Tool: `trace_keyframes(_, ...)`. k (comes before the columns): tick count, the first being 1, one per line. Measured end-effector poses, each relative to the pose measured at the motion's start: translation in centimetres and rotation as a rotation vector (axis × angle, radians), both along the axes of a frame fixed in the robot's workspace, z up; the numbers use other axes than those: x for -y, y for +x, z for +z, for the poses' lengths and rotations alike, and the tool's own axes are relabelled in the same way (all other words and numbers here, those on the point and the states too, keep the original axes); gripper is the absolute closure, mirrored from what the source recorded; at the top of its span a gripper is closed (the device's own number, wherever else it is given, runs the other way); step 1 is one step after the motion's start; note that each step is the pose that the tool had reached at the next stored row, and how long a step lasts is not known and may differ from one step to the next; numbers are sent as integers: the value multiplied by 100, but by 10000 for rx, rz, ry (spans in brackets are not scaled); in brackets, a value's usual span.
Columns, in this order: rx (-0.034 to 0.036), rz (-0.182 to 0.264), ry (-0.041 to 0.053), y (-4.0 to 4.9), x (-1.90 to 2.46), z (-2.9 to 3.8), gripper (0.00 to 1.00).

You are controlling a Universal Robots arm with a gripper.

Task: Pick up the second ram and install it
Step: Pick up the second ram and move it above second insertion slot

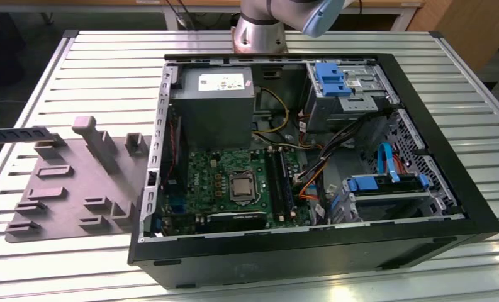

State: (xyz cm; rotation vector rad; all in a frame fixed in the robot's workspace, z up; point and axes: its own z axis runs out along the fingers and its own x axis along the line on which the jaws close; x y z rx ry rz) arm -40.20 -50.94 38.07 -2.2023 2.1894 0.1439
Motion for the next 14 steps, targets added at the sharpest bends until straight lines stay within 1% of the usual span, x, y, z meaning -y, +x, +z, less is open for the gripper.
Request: trace_keyframes(14,0,1,73,1,-7,126,88)
